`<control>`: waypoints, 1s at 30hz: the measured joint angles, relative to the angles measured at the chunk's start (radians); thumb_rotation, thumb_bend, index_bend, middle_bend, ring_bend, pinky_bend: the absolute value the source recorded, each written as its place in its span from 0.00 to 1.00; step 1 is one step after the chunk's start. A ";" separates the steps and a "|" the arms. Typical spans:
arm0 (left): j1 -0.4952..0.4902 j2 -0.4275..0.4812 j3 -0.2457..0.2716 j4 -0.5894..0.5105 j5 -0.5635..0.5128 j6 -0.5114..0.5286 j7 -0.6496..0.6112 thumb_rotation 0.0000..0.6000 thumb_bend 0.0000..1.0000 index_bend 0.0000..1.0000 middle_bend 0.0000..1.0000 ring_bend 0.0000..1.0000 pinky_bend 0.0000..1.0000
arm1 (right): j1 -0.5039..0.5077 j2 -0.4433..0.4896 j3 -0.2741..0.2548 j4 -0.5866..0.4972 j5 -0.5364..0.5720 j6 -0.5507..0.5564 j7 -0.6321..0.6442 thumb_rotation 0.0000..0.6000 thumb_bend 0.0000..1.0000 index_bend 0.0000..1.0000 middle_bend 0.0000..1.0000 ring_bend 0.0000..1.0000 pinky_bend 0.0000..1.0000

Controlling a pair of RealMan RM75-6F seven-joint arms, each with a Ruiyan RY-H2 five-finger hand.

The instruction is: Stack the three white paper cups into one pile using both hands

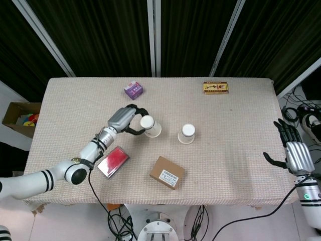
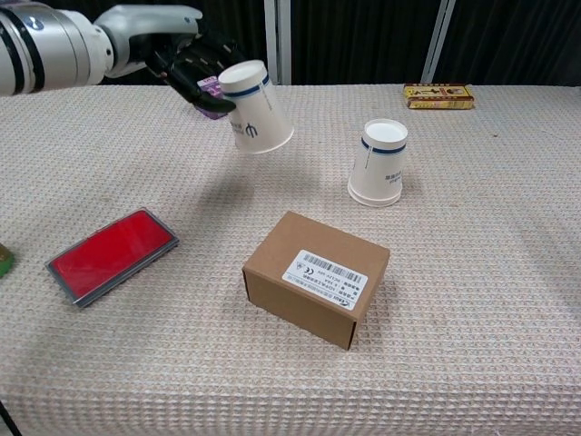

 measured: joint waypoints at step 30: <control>-0.368 -0.150 -0.005 0.029 -0.359 0.059 0.503 1.00 0.37 0.43 0.40 0.27 0.13 | -0.074 -0.004 -0.009 0.038 -0.078 0.111 0.087 1.00 0.18 0.00 0.03 0.00 0.03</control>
